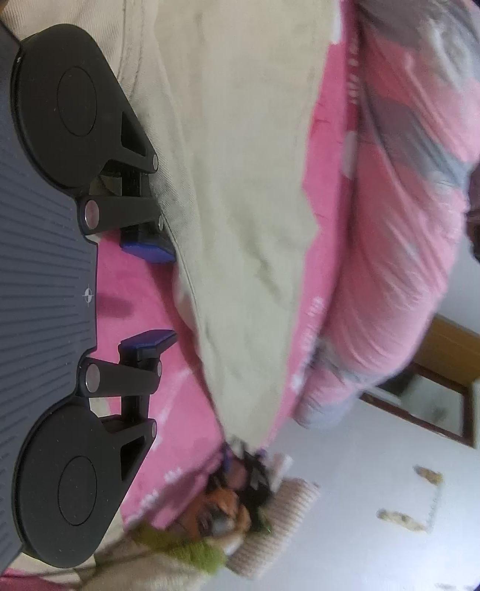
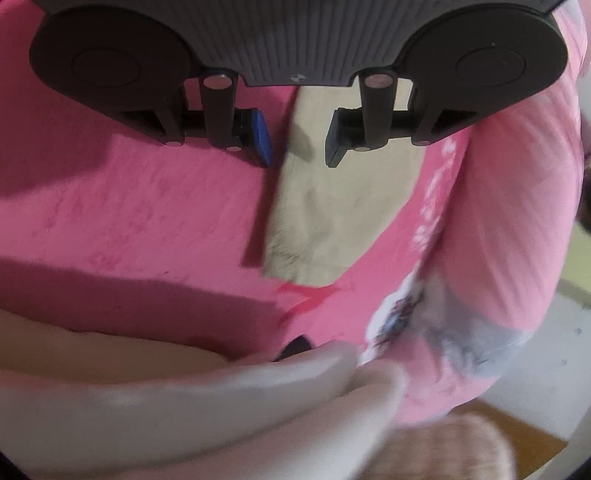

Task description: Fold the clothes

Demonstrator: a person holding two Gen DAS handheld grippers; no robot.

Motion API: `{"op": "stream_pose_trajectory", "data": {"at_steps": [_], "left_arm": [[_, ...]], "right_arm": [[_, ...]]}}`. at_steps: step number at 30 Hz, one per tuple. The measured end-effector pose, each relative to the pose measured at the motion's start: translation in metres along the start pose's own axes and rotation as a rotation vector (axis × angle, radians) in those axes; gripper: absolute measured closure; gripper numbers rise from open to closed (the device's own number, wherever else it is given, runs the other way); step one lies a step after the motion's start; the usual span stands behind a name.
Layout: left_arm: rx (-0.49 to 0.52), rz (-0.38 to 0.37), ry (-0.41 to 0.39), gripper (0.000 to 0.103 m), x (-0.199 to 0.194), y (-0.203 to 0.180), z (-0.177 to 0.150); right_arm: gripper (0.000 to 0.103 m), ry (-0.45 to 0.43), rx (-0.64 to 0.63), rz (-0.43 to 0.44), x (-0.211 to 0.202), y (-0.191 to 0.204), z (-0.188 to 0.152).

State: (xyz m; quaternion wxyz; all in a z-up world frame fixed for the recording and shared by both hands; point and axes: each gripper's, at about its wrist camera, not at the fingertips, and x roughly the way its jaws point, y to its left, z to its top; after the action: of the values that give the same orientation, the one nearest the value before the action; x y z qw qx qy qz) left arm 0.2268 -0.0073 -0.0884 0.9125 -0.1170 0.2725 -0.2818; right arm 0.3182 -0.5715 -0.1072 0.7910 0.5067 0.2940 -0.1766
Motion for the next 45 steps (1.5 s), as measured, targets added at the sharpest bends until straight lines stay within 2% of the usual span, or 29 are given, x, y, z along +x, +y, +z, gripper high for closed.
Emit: {"op": "stream_pose_trajectory", "data": {"at_steps": [3, 5, 6, 9, 11, 13, 14, 17, 20, 21, 23, 26, 28, 30, 31, 32, 33, 36, 37, 39, 43, 45], "left_arm": [[0.003, -0.019, -0.039, 0.063, -0.004, -0.001, 0.001], [0.004, -0.032, -0.064, 0.062, -0.007, -0.001, 0.001], [0.005, -0.038, -0.077, 0.062, -0.008, -0.001, 0.001], [0.004, -0.051, -0.111, 0.062, -0.012, -0.001, 0.002], [-0.008, -0.038, -0.11, 0.062, -0.011, 0.001, 0.003], [-0.02, -0.024, -0.1, 0.062, -0.009, 0.003, 0.004], [-0.025, -0.016, -0.088, 0.062, -0.007, 0.004, 0.005], [-0.036, 0.009, -0.048, 0.062, -0.001, 0.007, 0.005], [-0.067, 0.022, -0.008, 0.062, 0.005, 0.013, 0.005], [-0.085, 0.022, 0.002, 0.062, 0.006, 0.016, 0.005], [-0.114, 0.02, 0.016, 0.062, 0.009, 0.021, 0.005], [-0.102, 0.028, 0.017, 0.062, 0.01, 0.02, 0.004], [-0.092, 0.033, 0.017, 0.062, 0.01, 0.018, 0.003], [-0.092, 0.034, 0.017, 0.062, 0.01, 0.017, 0.001], [-0.093, 0.034, 0.017, 0.062, 0.01, 0.018, 0.001], [-0.094, 0.034, 0.017, 0.062, 0.01, 0.018, 0.001], [-0.095, 0.035, 0.017, 0.062, 0.01, 0.018, 0.001], [-0.091, 0.038, 0.017, 0.062, 0.01, 0.017, 0.0], [-0.09, 0.04, 0.016, 0.062, 0.01, 0.017, 0.0], [-0.087, 0.041, 0.016, 0.062, 0.01, 0.017, 0.0], [-0.086, 0.041, 0.015, 0.062, 0.01, 0.017, 0.0], [-0.086, 0.041, 0.014, 0.062, 0.01, 0.017, 0.0]], "right_arm": [[0.069, -0.037, 0.022, 0.031, 0.013, 0.001, 0.004], [0.083, -0.053, -0.007, 0.048, 0.025, 0.005, 0.005], [0.101, -0.054, -0.033, 0.055, 0.026, 0.009, 0.005], [0.101, -0.127, -0.137, 0.091, 0.007, 0.037, 0.001], [0.101, -0.196, -0.244, 0.128, -0.024, 0.056, -0.005], [0.101, -0.235, -0.341, 0.08, -0.044, 0.063, -0.013], [0.101, -0.209, -0.349, 0.018, -0.037, 0.056, -0.012], [0.098, -0.128, -0.364, -0.164, -0.015, 0.035, -0.007], [0.098, -0.059, -0.187, -0.127, -0.006, -0.005, -0.001], [0.097, -0.064, -0.146, -0.111, -0.011, -0.01, 0.0], [0.091, -0.071, -0.128, -0.089, -0.015, -0.012, 0.003], [0.082, -0.077, -0.082, -0.031, -0.014, -0.015, 0.008], [0.067, -0.062, -0.053, -0.001, -0.001, -0.012, 0.01], [0.067, -0.051, -0.03, 0.029, 0.012, -0.009, 0.011], [0.069, -0.083, -0.101, 0.038, 0.009, 0.004, 0.004], [0.087, -0.115, -0.172, 0.047, 0.006, 0.018, -0.003], [0.098, -0.148, -0.243, 0.056, 0.003, 0.031, -0.009], [0.098, -0.244, -0.463, 0.084, -0.006, 0.071, -0.03], [0.098, -0.274, -0.629, 0.102, -0.014, 0.092, -0.05], [0.098, -0.335, -1.158, 0.132, -0.028, 0.137, -0.122], [0.098, -0.349, -2.1, 0.147, -0.024, 0.129, -0.262], [0.098, -0.355, -2.107, 0.124, -0.019, 0.127, -0.263]]}}
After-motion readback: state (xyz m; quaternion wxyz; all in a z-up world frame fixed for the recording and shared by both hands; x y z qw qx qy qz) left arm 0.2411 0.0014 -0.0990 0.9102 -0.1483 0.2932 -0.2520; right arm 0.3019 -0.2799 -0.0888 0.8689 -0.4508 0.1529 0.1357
